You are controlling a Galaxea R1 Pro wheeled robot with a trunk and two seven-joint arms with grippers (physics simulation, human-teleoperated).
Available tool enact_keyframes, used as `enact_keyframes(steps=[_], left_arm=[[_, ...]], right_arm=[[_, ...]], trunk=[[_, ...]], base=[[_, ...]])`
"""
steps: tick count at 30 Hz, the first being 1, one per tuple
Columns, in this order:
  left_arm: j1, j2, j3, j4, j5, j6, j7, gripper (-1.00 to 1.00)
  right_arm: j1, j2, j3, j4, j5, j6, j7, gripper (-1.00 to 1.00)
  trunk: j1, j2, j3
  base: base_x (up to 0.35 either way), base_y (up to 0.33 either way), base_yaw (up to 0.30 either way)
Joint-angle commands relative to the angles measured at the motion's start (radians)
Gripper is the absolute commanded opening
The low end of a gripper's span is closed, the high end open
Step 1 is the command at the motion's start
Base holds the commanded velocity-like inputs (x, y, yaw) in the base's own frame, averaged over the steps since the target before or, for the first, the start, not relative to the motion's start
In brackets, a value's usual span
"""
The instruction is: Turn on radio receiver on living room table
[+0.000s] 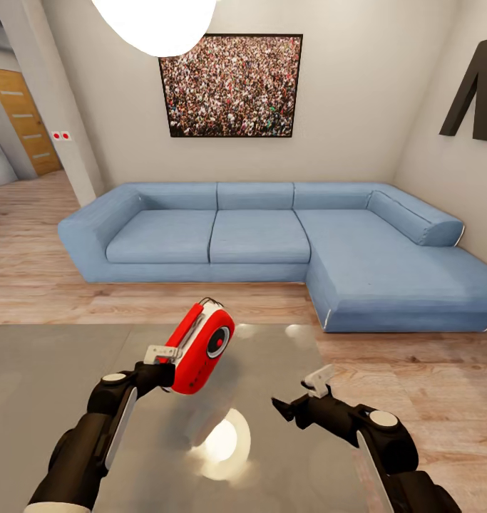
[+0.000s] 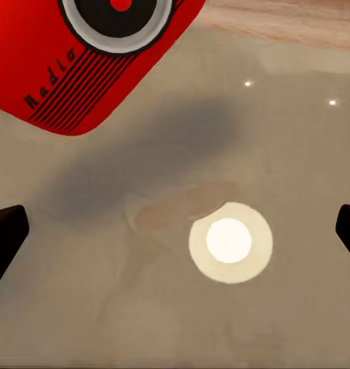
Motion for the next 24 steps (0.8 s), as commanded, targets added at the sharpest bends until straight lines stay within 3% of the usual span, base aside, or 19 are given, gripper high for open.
enact_keyframes(steps=[1, 3, 7, 11, 17, 24], left_arm=[[0.0, 0.0, 0.0, 0.0, 0.005, 0.0, 0.0, -1.0], [0.0, 0.0, 0.0, 0.006, 0.005, 0.0, 0.0, -1.0], [0.0, 0.0, -0.003, 0.012, 0.005, -0.003, 0.0, -1.0], [0.0, 0.0, -0.007, 0.044, 0.006, -0.05, -0.001, -1.0], [0.0, 0.001, -0.008, 0.073, 0.005, -0.063, -0.002, -1.0], [0.0, 0.002, -0.009, 0.078, 0.001, -0.065, -0.002, -1.0]], right_arm=[[0.0, -0.001, 0.0, 0.0, 0.0, 0.0, 0.01, 1.0], [0.0, -0.003, 0.0, 0.0, 0.001, 0.0, 0.084, 1.0], [0.0, -0.013, 0.0, 0.0, 0.001, -0.001, 0.104, 1.0], [0.0, -0.024, 0.0, 0.0, 0.001, -0.002, 0.122, 1.0], [-0.002, -0.027, -0.001, 0.0, 0.0, -0.006, 0.182, 1.0], [-0.02, -0.027, -0.002, 0.0, 0.0, -0.011, 0.19, 1.0]], trunk=[[0.0, 0.0, 0.0], [0.0, 0.0, 0.0], [0.0, 0.0, 0.0], [0.0, 0.0, 0.0], [0.0, 0.0, 0.0], [0.0, 0.0, 0.0]], base=[[0.0, 0.0, 0.0], [0.0, 0.0, 0.0], [0.0, 0.0, 0.0], [0.0, 0.0, 0.0], [0.0, 0.0, 0.0], [0.0, 0.0, 0.0]])
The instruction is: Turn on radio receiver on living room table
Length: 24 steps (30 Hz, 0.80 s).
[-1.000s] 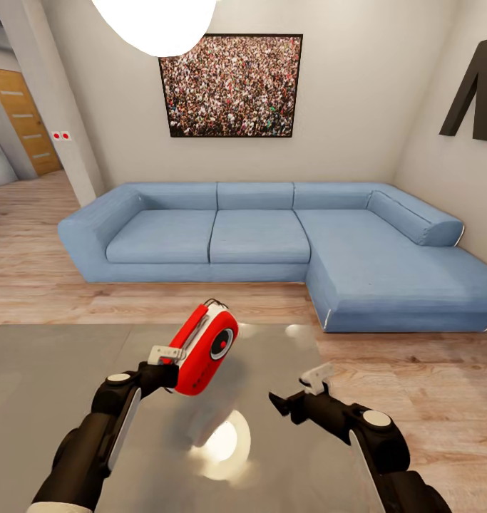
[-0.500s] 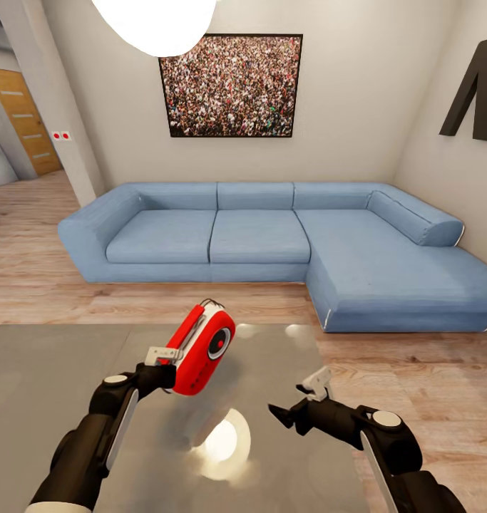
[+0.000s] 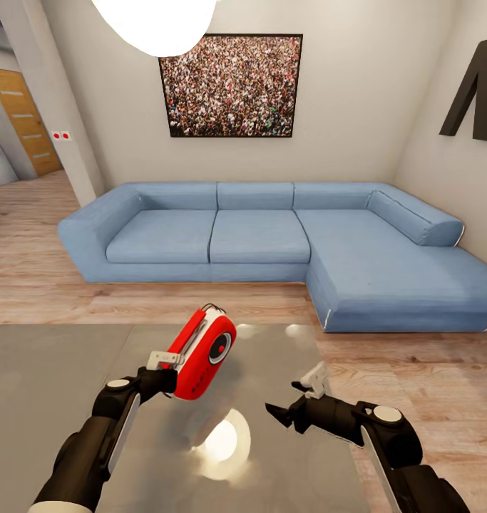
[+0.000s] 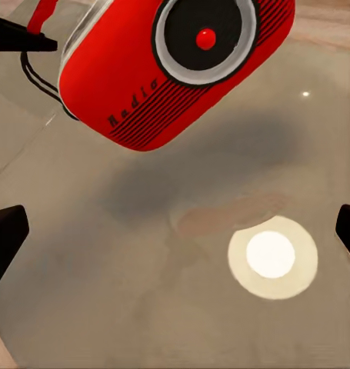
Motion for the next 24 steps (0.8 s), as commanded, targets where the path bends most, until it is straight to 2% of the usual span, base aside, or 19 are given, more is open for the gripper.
enact_keyframes(steps=[1, 6, 13, 23, 24], left_arm=[[0.0, 0.0, 0.0, 0.0, 0.004, -0.003, 0.0, -1.0], [0.0, 0.003, 0.0, 0.001, 0.002, -0.059, -0.001, -1.0], [0.001, 0.021, 0.0, 0.014, 0.002, -0.07, -0.002, -1.0], [0.003, 0.035, -0.001, 0.076, 0.002, -0.089, -0.002, -1.0], [0.003, 0.036, -0.001, 0.109, 0.001, -0.113, -0.002, -1.0]], right_arm=[[-0.004, 0.0, 0.0, 0.0, 0.0, -0.001, 0.0, 1.0], [-0.017, 0.001, 0.0, 0.0, 0.0, -0.002, 0.0, 1.0], [-0.02, 0.0, 0.0, -0.001, 0.0, -0.002, -0.001, 1.0], [-0.022, 0.001, 0.0, 0.0, 0.001, -0.002, -0.003, 1.0], [-0.023, 0.001, 0.0, -0.001, 0.001, -0.002, -0.004, 1.0]], trunk=[[0.0, 0.0, 0.0], [0.0, 0.0, 0.0], [0.0, 0.0, 0.0], [0.0, 0.0, 0.0], [0.0, 0.0, 0.0]], base=[[0.0, 0.0, 0.0], [0.0, 0.0, 0.0], [0.0, 0.0, 0.0], [0.0, 0.0, 0.0], [0.0, 0.0, 0.0]])
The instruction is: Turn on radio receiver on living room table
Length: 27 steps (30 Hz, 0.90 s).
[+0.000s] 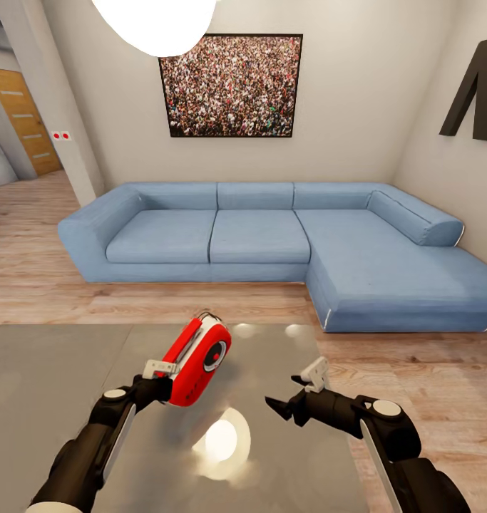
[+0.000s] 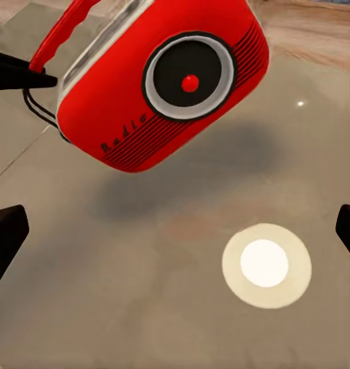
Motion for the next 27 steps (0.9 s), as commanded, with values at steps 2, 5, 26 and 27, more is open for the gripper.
enact_keyframes(steps=[2, 5, 26, 27], left_arm=[[0.0, 0.0, 0.001, 0.021, 0.001, -0.024, 0.0, -1.0], [0.0, 0.001, 0.0, 0.027, 0.001, -0.03, 0.0, -1.0], [0.0, -0.005, -0.013, -0.003, 0.002, -0.03, 0.0, -1.0], [0.0, -0.005, -0.014, -0.004, 0.003, -0.03, 0.0, -1.0]], right_arm=[[-0.001, 0.001, 0.0, 0.0, 0.0, 0.0, 0.0, 1.0], [-0.006, 0.0, 0.0, 0.001, 0.0, 0.0, -0.001, 1.0], [-0.018, 0.004, 0.0, 0.001, 0.0, 0.0, -0.011, 1.0], [-0.026, 0.006, 0.0, 0.001, 0.0, 0.001, -0.018, 1.0]], trunk=[[0.0, 0.0, 0.0], [0.0, 0.0, 0.0], [0.0, 0.0, 0.0], [0.0, 0.0, 0.0]], base=[[0.0, 0.0, 0.0], [0.0, 0.0, 0.0], [0.0, 0.0, 0.0], [0.0, 0.0, 0.0]])
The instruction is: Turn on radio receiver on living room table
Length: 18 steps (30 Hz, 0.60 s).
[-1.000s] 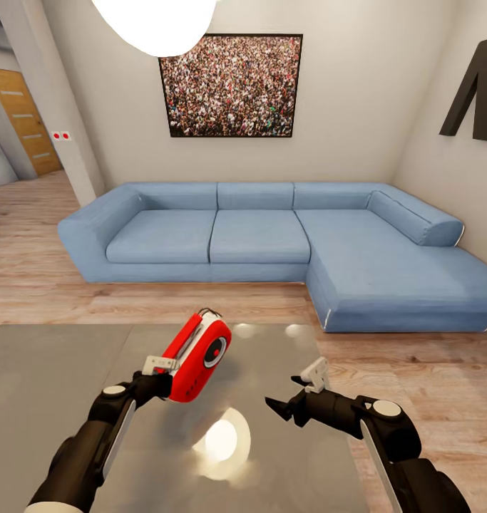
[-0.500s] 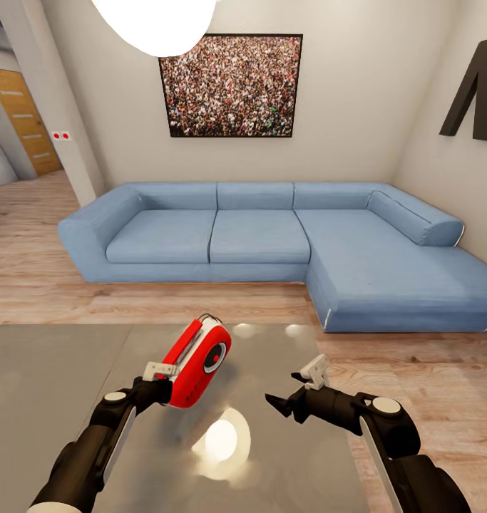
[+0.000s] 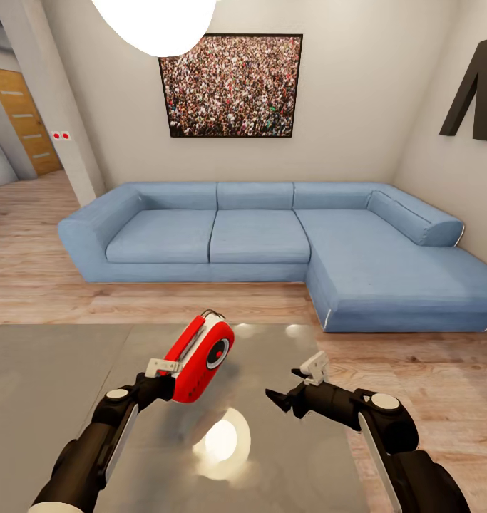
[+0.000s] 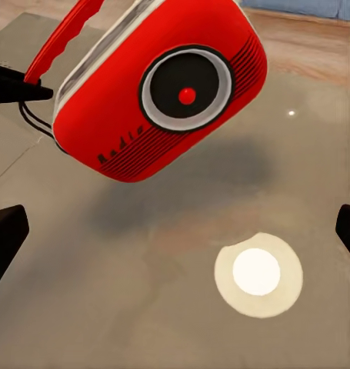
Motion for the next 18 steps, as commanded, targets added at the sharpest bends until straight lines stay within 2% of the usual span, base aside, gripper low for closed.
enact_keyframes(steps=[1, 10, 11, 18], left_arm=[[0.0, 0.0, 0.0, -0.001, 0.005, 0.0, 0.0, -1.0], [0.0, 0.0, -0.002, -0.011, 0.005, 0.001, 0.0, -1.0], [0.0, 0.0, -0.002, -0.013, 0.005, 0.001, 0.0, -1.0], [0.0, -0.001, -0.003, -0.018, 0.005, 0.002, 0.001, -1.0]], right_arm=[[-0.003, 0.001, 0.0, 0.0, 0.0, 0.0, -0.003, 1.0], [-0.037, 0.008, 0.002, 0.001, 0.0, 0.003, -0.05, 1.0], [-0.044, 0.009, 0.002, 0.001, 0.0, 0.004, -0.07, 1.0], [-0.046, 0.024, 0.002, 0.003, 0.0, 0.004, -0.105, 1.0]], trunk=[[0.0, 0.0, 0.0], [0.0, 0.0, 0.0], [0.0, 0.0, 0.0], [0.0, 0.0, 0.0]], base=[[0.0, 0.0, 0.0], [0.0, 0.0, 0.0], [0.0, 0.0, 0.0], [0.0, 0.0, 0.0]])
